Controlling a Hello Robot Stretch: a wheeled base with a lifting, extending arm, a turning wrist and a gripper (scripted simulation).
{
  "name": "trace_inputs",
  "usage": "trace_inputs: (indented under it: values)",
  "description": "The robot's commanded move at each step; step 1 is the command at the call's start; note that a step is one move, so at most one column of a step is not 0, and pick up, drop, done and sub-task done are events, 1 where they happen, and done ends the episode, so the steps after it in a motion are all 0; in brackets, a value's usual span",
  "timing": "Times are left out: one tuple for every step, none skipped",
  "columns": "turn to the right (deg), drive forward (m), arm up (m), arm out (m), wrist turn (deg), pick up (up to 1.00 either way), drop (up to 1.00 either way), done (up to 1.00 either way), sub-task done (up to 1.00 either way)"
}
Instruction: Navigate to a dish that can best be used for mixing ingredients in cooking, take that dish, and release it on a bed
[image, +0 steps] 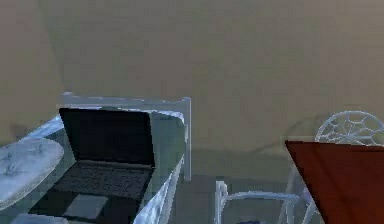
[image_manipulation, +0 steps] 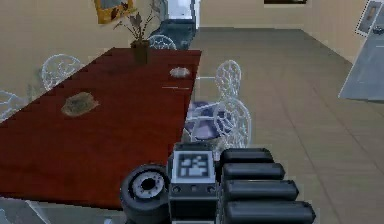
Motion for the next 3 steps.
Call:
trace_inputs:
  values:
    - [-45.0,0.0,0.0,0.0,0.0,0.0,0.0,0.0,0.0]
    - [-45.0,0.0,0.0,0.0,0.0,0.0,0.0,0.0,0.0]
    - [-45.0,0.0,0.0,0.0,0.0,0.0,0.0,0.0,0.0]
